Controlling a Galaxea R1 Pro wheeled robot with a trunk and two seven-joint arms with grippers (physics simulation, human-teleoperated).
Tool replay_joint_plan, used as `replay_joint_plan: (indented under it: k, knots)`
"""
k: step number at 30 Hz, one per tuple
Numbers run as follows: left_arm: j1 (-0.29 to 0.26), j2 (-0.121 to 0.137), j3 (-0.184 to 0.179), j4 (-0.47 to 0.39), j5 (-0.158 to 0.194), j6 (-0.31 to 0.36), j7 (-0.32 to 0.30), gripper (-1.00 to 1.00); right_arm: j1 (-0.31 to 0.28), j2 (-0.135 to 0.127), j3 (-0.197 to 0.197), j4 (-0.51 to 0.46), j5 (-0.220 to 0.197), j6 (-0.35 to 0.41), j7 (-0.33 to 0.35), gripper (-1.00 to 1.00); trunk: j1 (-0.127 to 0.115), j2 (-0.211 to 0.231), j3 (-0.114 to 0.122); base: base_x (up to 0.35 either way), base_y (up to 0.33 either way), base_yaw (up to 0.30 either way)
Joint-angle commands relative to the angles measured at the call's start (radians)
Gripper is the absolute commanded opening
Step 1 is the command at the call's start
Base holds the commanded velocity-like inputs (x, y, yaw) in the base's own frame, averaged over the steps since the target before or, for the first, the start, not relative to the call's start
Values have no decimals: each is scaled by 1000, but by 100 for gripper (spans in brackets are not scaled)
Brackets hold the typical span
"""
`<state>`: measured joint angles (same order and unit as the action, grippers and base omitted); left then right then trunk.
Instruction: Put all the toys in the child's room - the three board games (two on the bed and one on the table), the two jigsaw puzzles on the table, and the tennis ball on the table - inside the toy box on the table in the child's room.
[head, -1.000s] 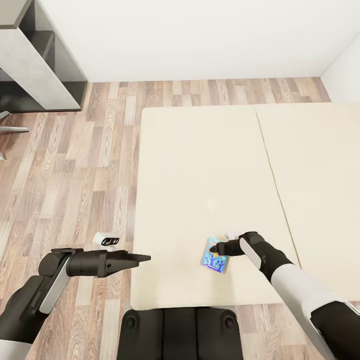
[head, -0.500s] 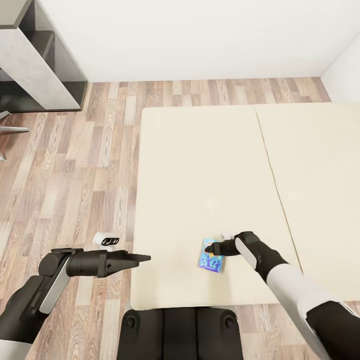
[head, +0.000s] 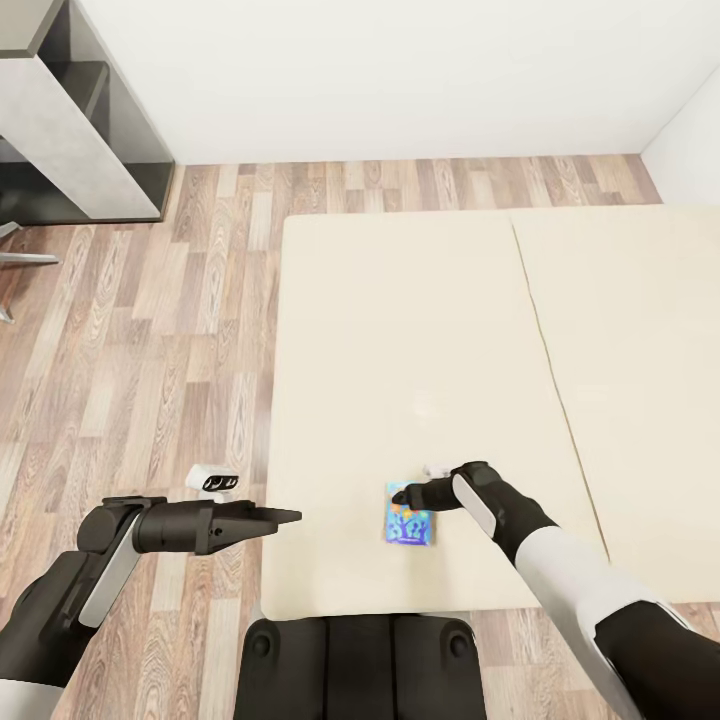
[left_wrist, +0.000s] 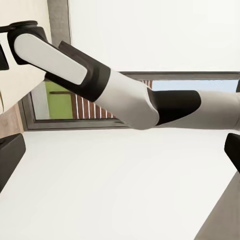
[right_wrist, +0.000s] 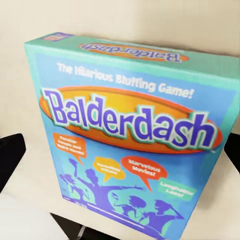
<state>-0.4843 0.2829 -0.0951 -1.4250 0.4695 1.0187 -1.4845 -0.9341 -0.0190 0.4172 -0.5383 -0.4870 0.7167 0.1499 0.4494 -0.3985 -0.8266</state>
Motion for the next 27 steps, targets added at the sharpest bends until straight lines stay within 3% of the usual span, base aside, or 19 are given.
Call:
replay_joint_plan:
  k: [1,10,27]
  knots:
    - [0,1,-2,0,3,11,-2,100,-1,2,5,-1,6,3,5,100,1,-2,-1,0,0,0]
    - [0,1,-2,0,3,11,-3,100,-8,31,5,1,8,3,4,100,1,-2,-1,0,0,0]
    - [0,1,-2,0,3,11,-3,100,-7,33,5,11,7,-3,4,100,1,-2,-1,0,0,0]
